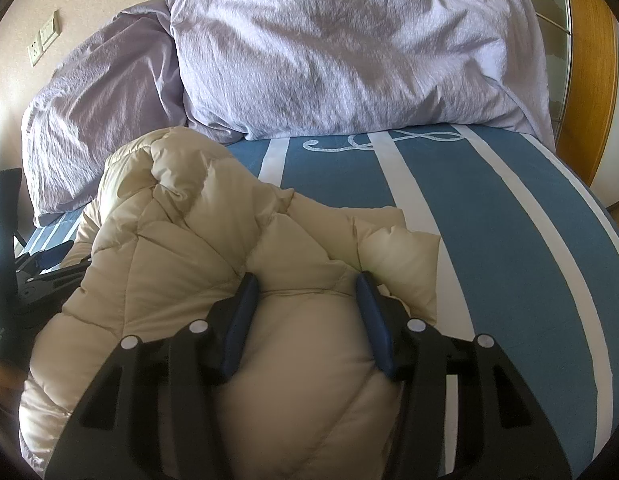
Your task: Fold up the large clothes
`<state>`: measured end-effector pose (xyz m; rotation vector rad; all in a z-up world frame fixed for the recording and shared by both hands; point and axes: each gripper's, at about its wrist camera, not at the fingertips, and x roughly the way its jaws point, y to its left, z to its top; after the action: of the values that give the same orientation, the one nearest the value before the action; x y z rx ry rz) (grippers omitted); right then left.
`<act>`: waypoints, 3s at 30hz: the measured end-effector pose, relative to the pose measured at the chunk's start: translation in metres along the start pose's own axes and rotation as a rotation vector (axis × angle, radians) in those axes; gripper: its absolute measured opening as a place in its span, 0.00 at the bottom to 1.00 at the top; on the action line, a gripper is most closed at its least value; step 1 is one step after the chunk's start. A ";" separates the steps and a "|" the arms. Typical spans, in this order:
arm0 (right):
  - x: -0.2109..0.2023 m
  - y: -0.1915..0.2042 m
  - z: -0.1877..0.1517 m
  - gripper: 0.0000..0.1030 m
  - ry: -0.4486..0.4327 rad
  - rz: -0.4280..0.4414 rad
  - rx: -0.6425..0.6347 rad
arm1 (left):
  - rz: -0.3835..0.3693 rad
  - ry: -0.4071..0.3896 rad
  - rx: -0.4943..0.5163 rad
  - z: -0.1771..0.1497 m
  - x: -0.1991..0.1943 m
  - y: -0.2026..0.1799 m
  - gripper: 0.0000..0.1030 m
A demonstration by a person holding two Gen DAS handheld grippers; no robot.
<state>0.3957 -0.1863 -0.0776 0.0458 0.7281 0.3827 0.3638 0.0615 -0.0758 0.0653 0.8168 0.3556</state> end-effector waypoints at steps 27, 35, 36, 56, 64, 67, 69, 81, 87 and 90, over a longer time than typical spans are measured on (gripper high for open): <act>0.001 -0.001 0.000 0.51 -0.005 0.003 0.002 | 0.009 -0.001 0.000 -0.001 0.002 -0.001 0.82; 0.001 -0.001 0.000 0.51 -0.006 0.003 0.002 | 0.010 -0.002 -0.001 -0.001 0.002 -0.002 0.82; 0.001 -0.001 0.000 0.51 -0.006 0.004 0.002 | 0.009 -0.001 -0.002 -0.001 0.002 -0.002 0.83; -0.093 0.036 -0.021 0.68 -0.057 0.004 -0.063 | -0.077 -0.007 -0.083 -0.021 -0.058 0.023 0.86; -0.105 0.067 -0.061 0.68 -0.028 0.029 -0.134 | -0.164 -0.022 -0.068 -0.056 -0.100 0.029 0.89; -0.101 0.063 -0.071 0.68 -0.011 0.016 -0.126 | -0.191 -0.015 -0.066 -0.064 -0.105 0.026 0.89; -0.095 0.057 -0.076 0.68 0.005 0.008 -0.122 | -0.186 -0.015 -0.054 -0.068 -0.106 0.022 0.89; -0.068 0.047 -0.093 0.69 0.029 0.019 -0.114 | -0.233 0.050 -0.104 -0.080 -0.089 0.025 0.90; -0.060 0.041 -0.099 0.70 0.031 0.033 -0.099 | -0.238 0.070 -0.105 -0.082 -0.082 0.022 0.90; -0.057 0.040 -0.101 0.70 0.030 0.033 -0.097 | -0.235 0.075 -0.099 -0.083 -0.079 0.020 0.92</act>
<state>0.2770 -0.1786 -0.1099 -0.0397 0.7382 0.4510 0.2479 0.0476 -0.0732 -0.1365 0.8701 0.1774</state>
